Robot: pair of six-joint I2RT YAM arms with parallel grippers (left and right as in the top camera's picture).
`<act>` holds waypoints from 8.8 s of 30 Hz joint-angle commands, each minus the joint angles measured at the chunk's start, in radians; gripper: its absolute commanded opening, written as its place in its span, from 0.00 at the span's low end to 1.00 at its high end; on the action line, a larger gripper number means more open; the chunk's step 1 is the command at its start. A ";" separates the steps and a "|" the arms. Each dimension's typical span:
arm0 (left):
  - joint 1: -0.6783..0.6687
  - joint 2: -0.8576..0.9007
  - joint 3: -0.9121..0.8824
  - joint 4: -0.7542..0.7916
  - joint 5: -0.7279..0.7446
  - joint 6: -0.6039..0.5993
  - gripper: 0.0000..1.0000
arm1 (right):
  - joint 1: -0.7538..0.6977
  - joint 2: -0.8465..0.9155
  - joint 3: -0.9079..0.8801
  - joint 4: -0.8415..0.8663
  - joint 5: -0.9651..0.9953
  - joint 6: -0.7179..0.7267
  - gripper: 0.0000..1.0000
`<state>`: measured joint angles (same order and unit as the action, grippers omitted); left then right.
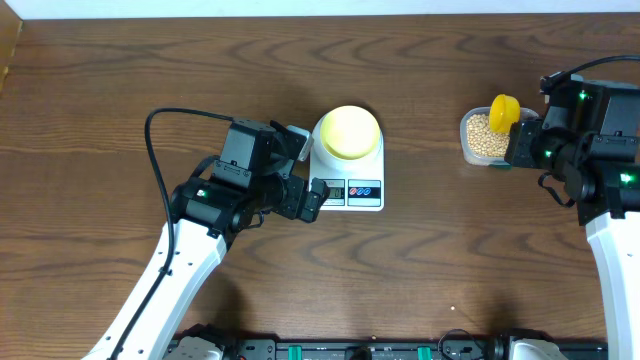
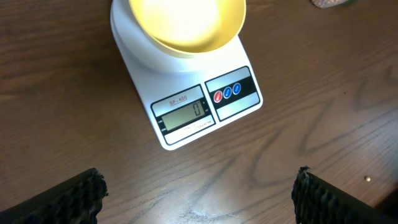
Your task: Scoop item into bowl and weigh 50g on scale
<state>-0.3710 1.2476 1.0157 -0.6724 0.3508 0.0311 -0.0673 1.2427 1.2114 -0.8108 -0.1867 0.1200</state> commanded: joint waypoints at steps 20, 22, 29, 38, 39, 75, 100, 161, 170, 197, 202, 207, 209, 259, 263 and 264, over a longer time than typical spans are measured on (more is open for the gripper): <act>0.003 0.000 0.001 0.003 -0.028 0.013 0.98 | -0.135 0.049 0.017 -0.002 0.105 -0.017 0.01; 0.003 0.000 0.001 0.003 -0.028 0.013 0.98 | -0.136 0.075 0.017 -0.005 0.096 -0.017 0.01; 0.003 0.000 0.001 0.003 -0.028 0.013 0.98 | -0.139 0.145 0.017 0.026 0.088 -0.017 0.01; 0.003 0.000 0.001 0.003 -0.028 0.014 0.98 | -0.139 0.226 0.017 0.063 0.091 -0.107 0.01; 0.003 0.000 0.001 0.003 -0.028 0.014 0.98 | -0.138 0.237 0.017 0.067 0.091 -0.107 0.01; 0.003 0.000 0.001 0.003 -0.028 0.014 0.98 | -0.143 0.394 0.015 0.089 -0.101 -0.140 0.01; 0.003 0.000 0.001 0.003 -0.028 0.013 0.98 | -0.254 0.395 -0.120 0.172 -0.436 -0.135 0.01; 0.003 0.000 0.001 0.001 -0.028 0.013 0.98 | -0.500 0.396 -0.219 0.243 -0.749 0.023 0.01; 0.003 0.000 0.001 0.001 -0.028 0.014 0.98 | -0.565 0.396 -0.219 0.243 -0.867 0.051 0.01; 0.003 0.000 0.001 0.001 -0.028 0.014 0.98 | -0.619 0.396 -0.221 0.241 -1.106 0.093 0.01; 0.003 0.000 0.001 0.001 -0.028 0.014 0.98 | -0.618 0.396 -0.221 0.240 -1.189 0.093 0.01; 0.003 0.000 0.001 0.001 -0.028 0.014 0.98 | -0.615 0.396 -0.221 0.233 -1.254 0.093 0.01; 0.003 0.000 0.001 0.001 -0.028 0.013 0.98 | -0.601 0.396 -0.221 0.230 -1.264 0.093 0.01; 0.003 0.000 0.001 0.001 -0.028 0.014 0.98 | 0.070 0.396 -0.221 0.744 -0.969 0.709 0.01; 0.003 0.000 0.001 0.001 -0.028 0.013 0.98 | 0.135 0.396 -0.221 0.787 -0.879 0.677 0.01; 0.003 0.000 0.001 0.001 -0.028 0.014 0.98 | 0.154 0.396 -0.221 0.798 -0.855 0.667 0.01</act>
<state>-0.3710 1.2476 1.0157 -0.6727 0.3332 0.0311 0.0330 1.6299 0.9878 -0.0380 -1.1419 0.8146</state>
